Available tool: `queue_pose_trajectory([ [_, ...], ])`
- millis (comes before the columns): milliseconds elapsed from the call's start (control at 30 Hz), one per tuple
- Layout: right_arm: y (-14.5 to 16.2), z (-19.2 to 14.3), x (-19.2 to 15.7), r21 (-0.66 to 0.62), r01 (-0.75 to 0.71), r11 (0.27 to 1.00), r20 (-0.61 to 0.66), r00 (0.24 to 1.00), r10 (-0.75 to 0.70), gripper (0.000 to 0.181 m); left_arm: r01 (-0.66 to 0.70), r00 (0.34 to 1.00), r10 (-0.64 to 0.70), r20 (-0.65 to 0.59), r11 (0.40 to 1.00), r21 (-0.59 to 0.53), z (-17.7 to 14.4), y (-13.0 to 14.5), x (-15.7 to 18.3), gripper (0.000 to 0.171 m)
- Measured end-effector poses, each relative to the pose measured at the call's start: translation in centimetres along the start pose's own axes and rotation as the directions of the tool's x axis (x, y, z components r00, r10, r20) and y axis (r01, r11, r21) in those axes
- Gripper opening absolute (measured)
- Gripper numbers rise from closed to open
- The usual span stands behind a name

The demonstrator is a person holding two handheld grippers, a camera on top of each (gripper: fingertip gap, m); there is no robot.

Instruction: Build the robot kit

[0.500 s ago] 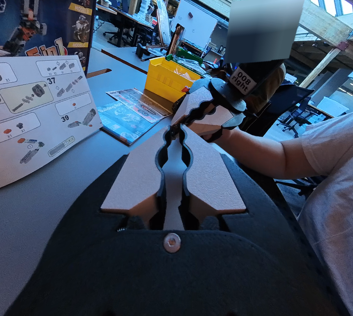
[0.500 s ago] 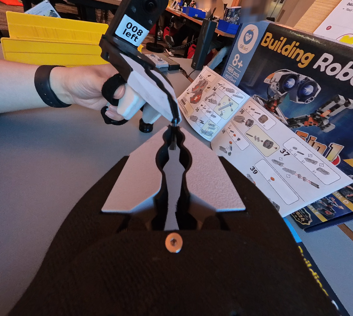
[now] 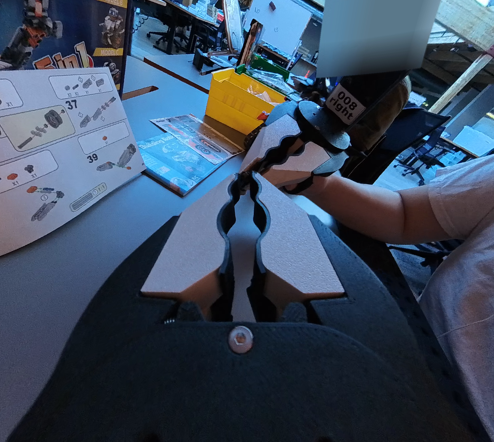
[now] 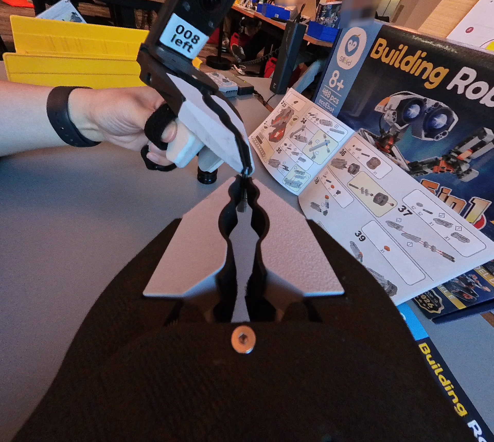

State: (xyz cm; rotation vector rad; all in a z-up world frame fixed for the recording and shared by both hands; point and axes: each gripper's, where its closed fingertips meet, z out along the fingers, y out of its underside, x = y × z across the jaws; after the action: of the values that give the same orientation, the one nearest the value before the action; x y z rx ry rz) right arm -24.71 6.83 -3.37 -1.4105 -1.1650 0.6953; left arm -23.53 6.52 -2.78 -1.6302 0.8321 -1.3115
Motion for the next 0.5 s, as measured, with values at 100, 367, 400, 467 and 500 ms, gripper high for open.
queue_pose_trajectory([
  [100, 0.23, 0.12, 0.00, -0.006, -0.013, 1.000, 0.005, 1.000, 0.013, 0.001, -0.023, 0.999, 0.024, 0.027, 0.999, -0.022, 0.05, 0.30, -0.20, 0.005],
  [367, 0.55, 0.31, 0.03, -0.016, -0.047, 0.999, 0.013, 0.999, 0.047, 0.001, -0.004, 0.999, 0.006, 0.042, 0.999, -0.046, 0.13, 0.80, -0.53, 0.005],
  [400, 0.61, 0.32, 0.06, -0.019, -0.049, 0.999, 0.011, 0.999, 0.049, 0.001, -0.002, 0.999, 0.004, 0.044, 0.999, -0.046, 0.15, 0.84, -0.57, 0.005],
  [467, 0.79, 0.42, 0.07, -0.028, -0.050, 0.998, 0.010, 0.999, 0.050, 0.001, -0.011, 0.998, 0.014, 0.055, 0.998, -0.055, 0.15, 0.98, -0.73, 0.005],
  [500, 0.79, 0.44, 0.07, -0.026, -0.052, 0.998, 0.010, 0.999, 0.052, 0.001, -0.013, 0.998, 0.017, 0.058, 0.998, -0.057, 0.14, 1.01, -0.76, 0.005],
])
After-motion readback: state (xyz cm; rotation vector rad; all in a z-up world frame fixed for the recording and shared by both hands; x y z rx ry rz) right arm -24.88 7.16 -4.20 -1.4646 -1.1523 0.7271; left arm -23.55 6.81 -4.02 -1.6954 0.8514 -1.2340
